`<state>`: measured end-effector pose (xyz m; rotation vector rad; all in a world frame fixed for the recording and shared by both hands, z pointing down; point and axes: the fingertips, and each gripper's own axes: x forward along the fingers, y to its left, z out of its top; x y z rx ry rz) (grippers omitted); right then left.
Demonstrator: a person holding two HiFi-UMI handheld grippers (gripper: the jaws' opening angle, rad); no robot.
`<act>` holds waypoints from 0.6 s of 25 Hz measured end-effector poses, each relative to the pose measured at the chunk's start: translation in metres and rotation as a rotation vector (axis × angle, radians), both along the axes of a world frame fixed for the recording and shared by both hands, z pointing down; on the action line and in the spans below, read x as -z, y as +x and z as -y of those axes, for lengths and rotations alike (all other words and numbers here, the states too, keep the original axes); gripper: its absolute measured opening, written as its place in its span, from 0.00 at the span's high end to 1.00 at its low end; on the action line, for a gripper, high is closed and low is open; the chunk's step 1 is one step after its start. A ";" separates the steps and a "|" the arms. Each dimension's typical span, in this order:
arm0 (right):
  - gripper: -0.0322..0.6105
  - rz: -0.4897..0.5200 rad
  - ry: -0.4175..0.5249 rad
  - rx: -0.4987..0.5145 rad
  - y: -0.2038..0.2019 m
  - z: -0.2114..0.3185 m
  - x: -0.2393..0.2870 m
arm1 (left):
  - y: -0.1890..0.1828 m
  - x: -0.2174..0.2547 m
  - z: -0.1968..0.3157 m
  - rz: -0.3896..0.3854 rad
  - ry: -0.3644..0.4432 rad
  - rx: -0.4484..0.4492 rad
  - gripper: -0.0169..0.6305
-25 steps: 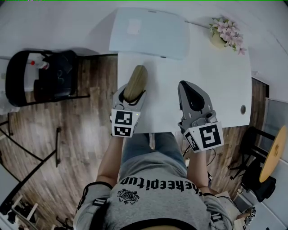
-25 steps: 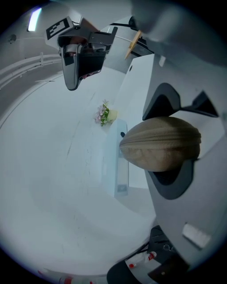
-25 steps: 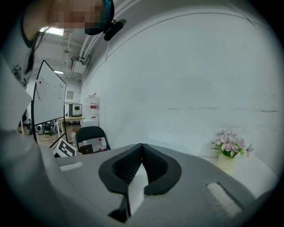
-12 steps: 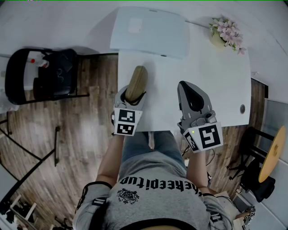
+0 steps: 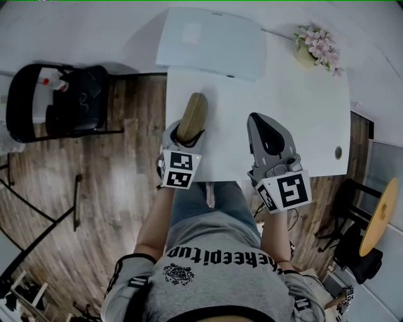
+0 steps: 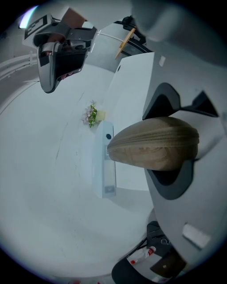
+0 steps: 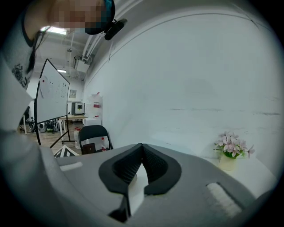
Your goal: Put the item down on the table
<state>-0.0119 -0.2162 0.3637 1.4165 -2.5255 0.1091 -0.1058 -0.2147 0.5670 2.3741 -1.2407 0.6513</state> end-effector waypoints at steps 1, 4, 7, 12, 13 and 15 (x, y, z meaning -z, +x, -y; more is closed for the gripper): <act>0.95 -0.001 0.000 0.003 -0.001 0.000 0.000 | 0.000 0.000 0.000 0.003 0.003 -0.002 0.51; 0.95 -0.004 0.002 0.010 -0.003 0.000 0.001 | 0.000 0.000 0.000 0.014 0.016 -0.012 0.51; 0.95 -0.003 0.003 0.014 -0.005 -0.001 0.001 | -0.001 0.004 0.000 0.033 0.045 -0.024 0.50; 0.95 -0.001 0.002 0.018 -0.005 -0.002 0.000 | -0.002 0.011 0.000 0.020 0.063 -0.016 0.49; 0.95 0.000 0.003 0.018 -0.005 -0.002 0.000 | -0.001 0.014 0.000 0.015 0.068 -0.015 0.49; 0.95 0.002 0.005 0.017 -0.004 -0.003 0.001 | -0.001 0.018 0.000 0.001 0.080 -0.011 0.49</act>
